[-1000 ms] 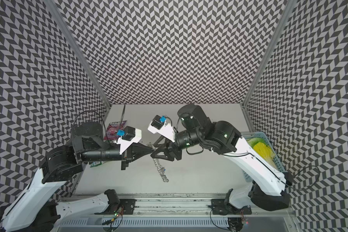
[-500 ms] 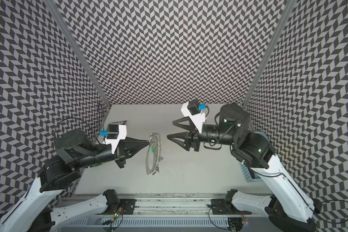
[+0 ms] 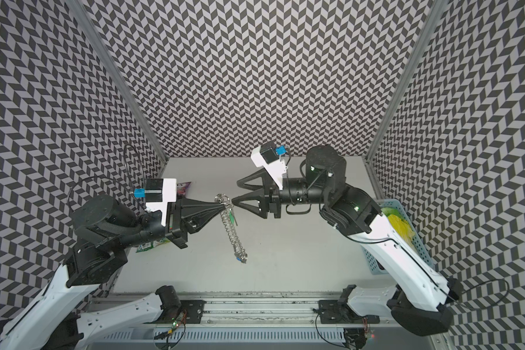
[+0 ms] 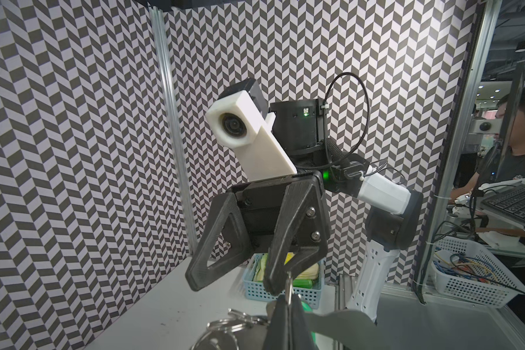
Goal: Attach keys to a key ring
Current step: Adjust the keyring.
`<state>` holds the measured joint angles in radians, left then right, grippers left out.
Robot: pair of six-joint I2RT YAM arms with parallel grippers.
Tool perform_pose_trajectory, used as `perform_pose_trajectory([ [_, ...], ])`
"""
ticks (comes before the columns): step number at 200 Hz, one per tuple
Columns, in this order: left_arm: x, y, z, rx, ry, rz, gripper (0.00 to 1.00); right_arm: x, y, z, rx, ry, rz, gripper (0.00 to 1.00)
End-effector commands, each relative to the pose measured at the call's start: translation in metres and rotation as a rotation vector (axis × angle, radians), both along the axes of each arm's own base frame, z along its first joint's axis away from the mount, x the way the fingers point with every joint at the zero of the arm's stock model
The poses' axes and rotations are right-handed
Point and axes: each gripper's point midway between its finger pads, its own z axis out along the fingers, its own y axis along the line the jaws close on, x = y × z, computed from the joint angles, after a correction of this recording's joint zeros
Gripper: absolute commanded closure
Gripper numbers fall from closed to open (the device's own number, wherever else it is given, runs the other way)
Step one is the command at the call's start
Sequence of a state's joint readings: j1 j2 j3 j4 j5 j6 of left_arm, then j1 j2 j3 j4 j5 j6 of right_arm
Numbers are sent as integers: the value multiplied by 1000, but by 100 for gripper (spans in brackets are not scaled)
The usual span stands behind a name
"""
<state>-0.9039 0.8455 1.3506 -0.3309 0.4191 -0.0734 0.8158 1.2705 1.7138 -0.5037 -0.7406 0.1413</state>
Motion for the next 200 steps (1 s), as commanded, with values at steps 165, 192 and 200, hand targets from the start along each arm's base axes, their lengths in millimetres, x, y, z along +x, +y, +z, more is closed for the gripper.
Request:
perform_pose_trajectory([
  [165,-18,5,39,-119,-17,-83,100,-37,-17,30,99,-56,124,47],
  [192,-18,3,39,-113,-15,-94,100,-34,-11,28,97,-51,138,49],
  [200,-18,2,40,-114,-16,-95,100,-34,-10,27,95,-50,140,51],
])
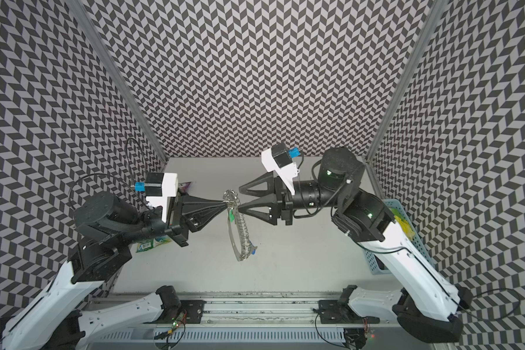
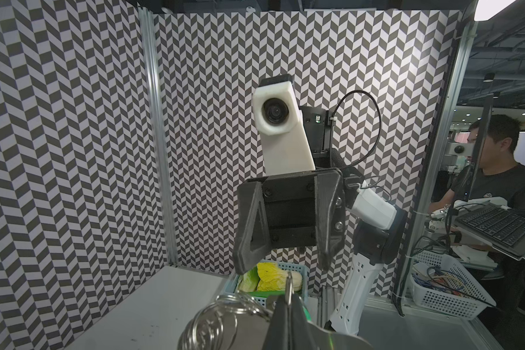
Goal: Attach keys to a key ring
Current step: Adjust the keyring.
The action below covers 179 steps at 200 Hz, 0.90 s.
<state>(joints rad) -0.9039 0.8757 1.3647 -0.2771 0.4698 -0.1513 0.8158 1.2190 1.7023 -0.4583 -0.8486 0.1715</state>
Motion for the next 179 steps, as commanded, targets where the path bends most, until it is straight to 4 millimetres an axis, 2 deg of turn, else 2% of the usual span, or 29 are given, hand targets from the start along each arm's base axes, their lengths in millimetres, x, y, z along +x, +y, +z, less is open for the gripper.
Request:
perform_pose_trajectory([
  [1,-14,10,30,-76,-58,-28,100,-2,4,7,34,-22,32,51],
  [97,-12,7,28,-77,-50,-31,100,-4,6,1,15,-4,53,73],
  [179,-10,7,27,-83,-42,-24,100,-10,4,-2,3,5,86,99],
])
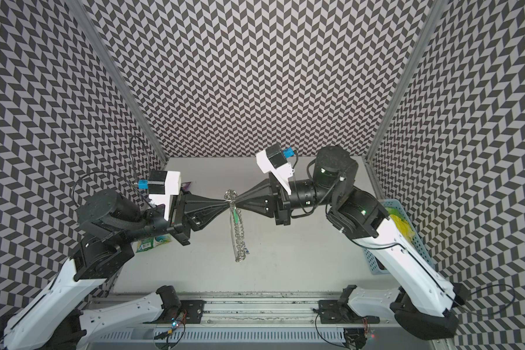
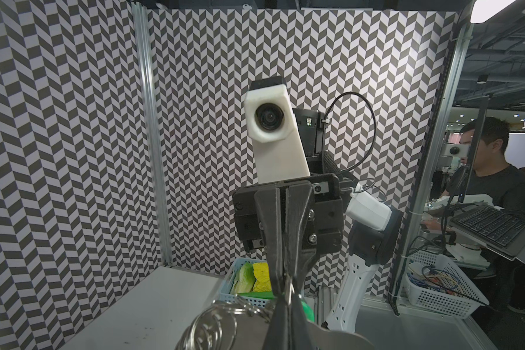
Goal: Attach keys to a key ring
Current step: Adjust the keyring.
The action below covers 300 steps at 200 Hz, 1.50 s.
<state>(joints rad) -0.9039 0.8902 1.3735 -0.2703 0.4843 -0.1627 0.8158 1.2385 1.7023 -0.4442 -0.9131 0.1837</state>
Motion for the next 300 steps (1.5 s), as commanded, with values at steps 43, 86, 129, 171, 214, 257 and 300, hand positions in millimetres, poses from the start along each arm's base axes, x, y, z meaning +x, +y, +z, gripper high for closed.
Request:
perform_pose_trajectory([
  [43,-8,10,26,-85,-47,0,100,-12,-7,2,12,-9,27,100],
  [86,-8,11,29,-100,-50,3,100,-14,-10,-5,-11,3,25,100],
  [129,-8,11,31,-113,-46,-3,100,-12,-10,-14,-34,15,14,100],
  [171,-8,7,31,-120,-40,-20,100,-9,-5,-18,-38,23,23,100],
  [214,-8,5,32,-126,-40,-30,100,-3,-1,-19,-37,24,8,100],
  [257,-8,5,30,-123,-33,-31,100,12,-14,-12,-37,-21,-117,44],
  [300,-9,5,28,-119,-37,-37,100,25,-39,8,1,-111,-266,39],
])
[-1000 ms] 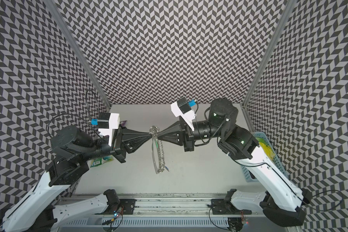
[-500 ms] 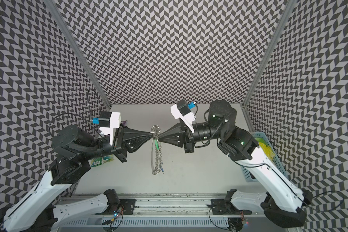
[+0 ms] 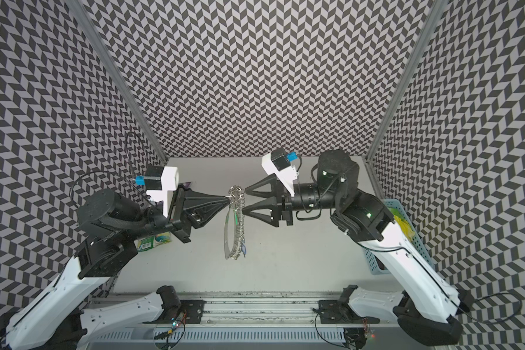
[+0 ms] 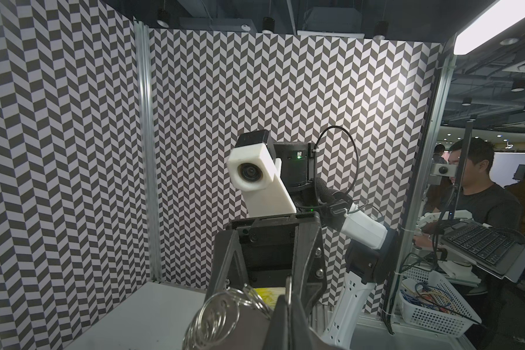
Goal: Attach keys to a key ring
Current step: Adjust the keyring.
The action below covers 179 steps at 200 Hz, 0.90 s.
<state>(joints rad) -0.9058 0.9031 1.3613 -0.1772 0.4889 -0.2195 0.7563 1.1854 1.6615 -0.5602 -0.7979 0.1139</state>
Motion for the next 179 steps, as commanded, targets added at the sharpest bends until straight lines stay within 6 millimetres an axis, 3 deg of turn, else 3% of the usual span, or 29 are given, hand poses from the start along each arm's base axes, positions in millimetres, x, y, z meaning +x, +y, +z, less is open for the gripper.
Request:
perform_pose_trajectory([
  [1,-9,7,16,-58,-49,-16,100,-3,-22,31,63,-123,-90,39],
  [63,-8,6,14,-54,-53,-13,100,-17,-15,61,123,-154,26,54],
  [179,-2,1,13,-47,-69,6,100,-20,6,46,106,-46,176,62],
])
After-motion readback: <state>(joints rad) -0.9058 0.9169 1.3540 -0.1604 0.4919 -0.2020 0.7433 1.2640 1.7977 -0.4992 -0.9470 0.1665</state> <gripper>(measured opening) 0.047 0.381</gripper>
